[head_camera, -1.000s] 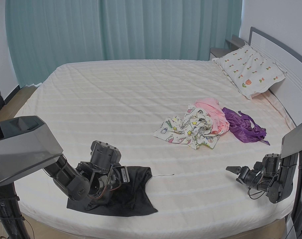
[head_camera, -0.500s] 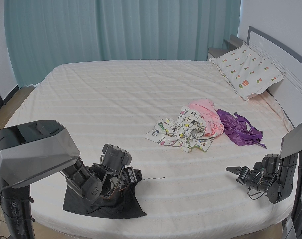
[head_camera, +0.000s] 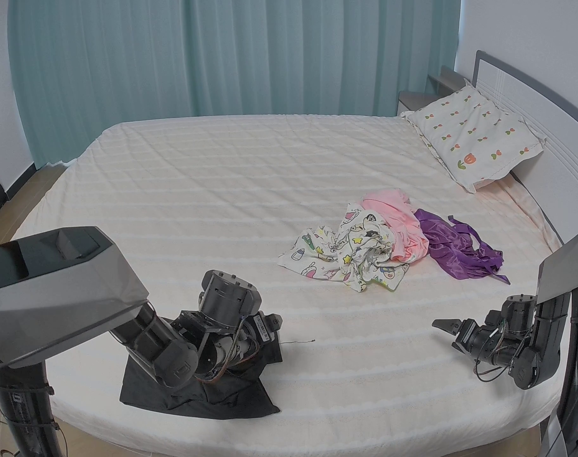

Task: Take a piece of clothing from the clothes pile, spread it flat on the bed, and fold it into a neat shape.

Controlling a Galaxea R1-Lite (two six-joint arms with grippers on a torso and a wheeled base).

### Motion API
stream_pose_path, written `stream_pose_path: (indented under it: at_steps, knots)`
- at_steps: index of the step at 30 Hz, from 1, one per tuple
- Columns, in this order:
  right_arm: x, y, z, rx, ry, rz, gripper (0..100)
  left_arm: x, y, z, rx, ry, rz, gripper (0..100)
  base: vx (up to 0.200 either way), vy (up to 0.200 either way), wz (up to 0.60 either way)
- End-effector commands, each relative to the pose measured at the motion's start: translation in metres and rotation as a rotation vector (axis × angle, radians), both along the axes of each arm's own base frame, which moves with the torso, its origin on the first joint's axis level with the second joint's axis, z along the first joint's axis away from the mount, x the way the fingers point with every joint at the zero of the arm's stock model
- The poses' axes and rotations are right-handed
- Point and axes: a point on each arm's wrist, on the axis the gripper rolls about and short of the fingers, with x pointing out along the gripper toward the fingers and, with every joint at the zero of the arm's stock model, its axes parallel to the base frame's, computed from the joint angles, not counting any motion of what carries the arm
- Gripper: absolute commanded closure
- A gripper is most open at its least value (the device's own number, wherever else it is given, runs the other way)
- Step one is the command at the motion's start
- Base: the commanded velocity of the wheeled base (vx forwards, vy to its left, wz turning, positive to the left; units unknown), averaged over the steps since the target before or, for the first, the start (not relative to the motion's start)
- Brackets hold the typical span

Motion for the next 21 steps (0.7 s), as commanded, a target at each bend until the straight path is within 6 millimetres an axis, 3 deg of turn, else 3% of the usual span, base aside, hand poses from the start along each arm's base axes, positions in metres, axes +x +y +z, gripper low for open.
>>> stream_pose_path:
  at_steps: [1, 7, 16, 21]
  knots:
    - [0.0, 0.0, 0.001, 0.0, -0.01, 0.0, 0, -0.006, 0.003, 0.018, -0.037, -0.027, 0.012, 0, 0.0, 0.0, 0.0]
    - [-0.001, 0.0, 0.001, 0.0, -0.005, 0.0, 0, -0.026, 0.031, 0.006, -0.021, 0.052, 0.073, 0, 0.0, 0.0, 0.0]
    - [0.0, 0.004, 0.004, 0.0, -0.017, 0.012, 0, -0.056, 0.05, -0.01, -0.046, 0.121, 0.128, 0, -0.2, 0.0, 0.0]
    - [-0.001, 0.005, 0.003, -0.003, -0.012, 0.013, 0, -0.063, 0.058, -0.013, -0.059, 0.105, 0.144, 0, 0.0, 0.0, 0.0]
